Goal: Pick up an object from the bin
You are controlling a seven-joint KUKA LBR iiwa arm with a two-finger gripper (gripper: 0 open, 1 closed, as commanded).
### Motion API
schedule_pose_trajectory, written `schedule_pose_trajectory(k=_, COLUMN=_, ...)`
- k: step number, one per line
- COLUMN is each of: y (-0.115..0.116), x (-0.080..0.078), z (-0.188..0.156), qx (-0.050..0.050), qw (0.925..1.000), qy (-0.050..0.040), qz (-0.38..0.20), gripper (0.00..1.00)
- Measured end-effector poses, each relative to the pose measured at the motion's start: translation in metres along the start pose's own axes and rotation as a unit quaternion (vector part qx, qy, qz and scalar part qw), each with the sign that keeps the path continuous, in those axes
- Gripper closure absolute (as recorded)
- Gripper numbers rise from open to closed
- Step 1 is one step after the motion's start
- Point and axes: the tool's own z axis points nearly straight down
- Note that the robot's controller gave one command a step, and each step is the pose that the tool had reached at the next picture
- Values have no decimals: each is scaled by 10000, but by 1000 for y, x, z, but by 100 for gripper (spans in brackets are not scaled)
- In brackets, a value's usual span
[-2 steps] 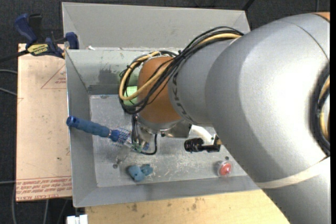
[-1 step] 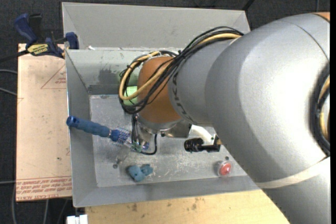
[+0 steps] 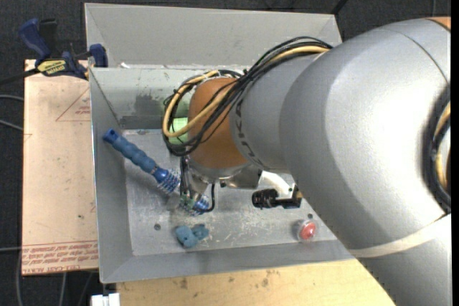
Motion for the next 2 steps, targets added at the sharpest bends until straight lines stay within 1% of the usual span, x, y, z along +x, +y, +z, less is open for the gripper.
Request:
schedule_pose_trajectory(k=1, y=0, x=-1, z=-68, qx=-27, qw=10000, qy=-34, qz=-9, gripper=100)
schedule_pose_trajectory(k=2, y=1, x=-1, z=-132, qx=-35, qw=10000, qy=-37, qz=-25, gripper=100)
